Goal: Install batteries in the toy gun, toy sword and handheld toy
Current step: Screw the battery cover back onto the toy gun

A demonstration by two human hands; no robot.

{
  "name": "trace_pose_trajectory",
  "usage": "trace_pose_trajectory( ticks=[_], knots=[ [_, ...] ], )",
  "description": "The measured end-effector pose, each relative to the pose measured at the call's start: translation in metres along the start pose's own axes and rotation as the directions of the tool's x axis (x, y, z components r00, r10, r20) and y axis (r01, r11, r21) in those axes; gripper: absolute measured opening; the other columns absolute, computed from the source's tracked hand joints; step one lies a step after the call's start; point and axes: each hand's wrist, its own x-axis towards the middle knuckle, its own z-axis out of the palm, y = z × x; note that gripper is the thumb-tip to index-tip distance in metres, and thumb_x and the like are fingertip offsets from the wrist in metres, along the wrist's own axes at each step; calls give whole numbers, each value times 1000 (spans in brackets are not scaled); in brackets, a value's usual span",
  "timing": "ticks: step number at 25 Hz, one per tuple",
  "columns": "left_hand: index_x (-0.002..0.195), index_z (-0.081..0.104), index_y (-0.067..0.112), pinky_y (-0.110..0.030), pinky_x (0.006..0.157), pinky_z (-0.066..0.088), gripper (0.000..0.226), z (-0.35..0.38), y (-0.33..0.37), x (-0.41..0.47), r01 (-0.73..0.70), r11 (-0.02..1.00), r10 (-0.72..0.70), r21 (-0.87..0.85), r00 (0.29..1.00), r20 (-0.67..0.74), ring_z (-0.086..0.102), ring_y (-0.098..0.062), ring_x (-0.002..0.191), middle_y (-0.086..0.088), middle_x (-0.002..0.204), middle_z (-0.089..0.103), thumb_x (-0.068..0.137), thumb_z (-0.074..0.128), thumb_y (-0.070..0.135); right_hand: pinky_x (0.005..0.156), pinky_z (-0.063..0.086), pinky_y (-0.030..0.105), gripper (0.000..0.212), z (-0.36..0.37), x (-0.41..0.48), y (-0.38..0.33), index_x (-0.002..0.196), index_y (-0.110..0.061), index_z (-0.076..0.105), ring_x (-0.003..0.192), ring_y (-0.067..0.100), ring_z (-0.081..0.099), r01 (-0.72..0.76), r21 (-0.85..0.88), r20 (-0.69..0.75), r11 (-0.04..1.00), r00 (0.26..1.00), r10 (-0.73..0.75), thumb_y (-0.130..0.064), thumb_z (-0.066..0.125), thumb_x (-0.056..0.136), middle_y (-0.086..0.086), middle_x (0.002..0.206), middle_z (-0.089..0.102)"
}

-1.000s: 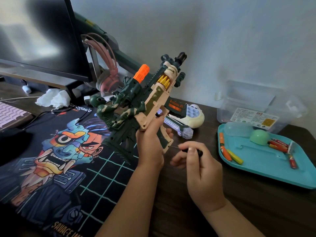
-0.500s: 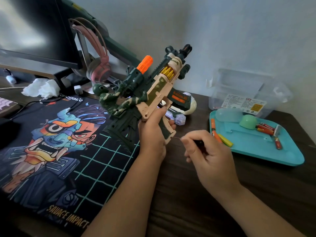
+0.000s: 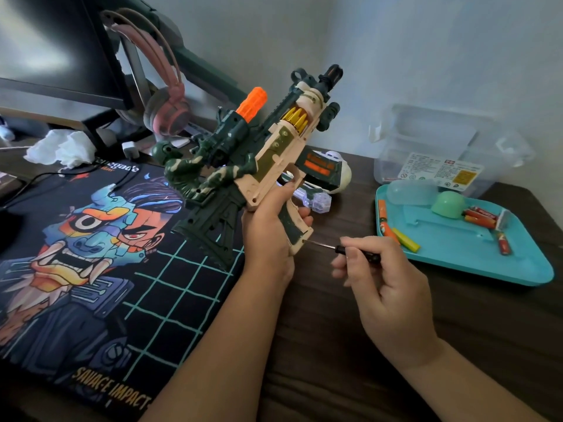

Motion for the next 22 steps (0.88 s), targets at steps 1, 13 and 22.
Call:
trace_pose_trajectory(
  ticks=[1,13,22],
  knots=[
    [89,66,13,-22,46,49,3,0,0,0,-1,1000,1,5,1000,1,60,-10,49,3,54,61,90,63,12,63,54,17,21,0,0,-1,108,-20,57,78,3,66,5,-4,-1,1000,1000,-5,-34,45,99,-7,85,65],
    [90,65,14,-23,46,50,5,3,0,-10,2,1000,-2,2,999,37,60,-11,50,2,55,62,90,63,9,64,50,14,21,-3,-1,-8,104,-13,55,75,8,65,-40,130,-6,991,999,41,-29,42,100,-3,83,63],
    [95,66,12,-23,47,49,7,3,0,-9,-2,1000,1,4,999,43,61,-12,50,0,57,63,90,63,10,65,50,12,23,-1,-2,-10,104,-14,55,76,7,66,-43,106,52,993,998,37,-31,41,99,-6,83,64]
  ],
)
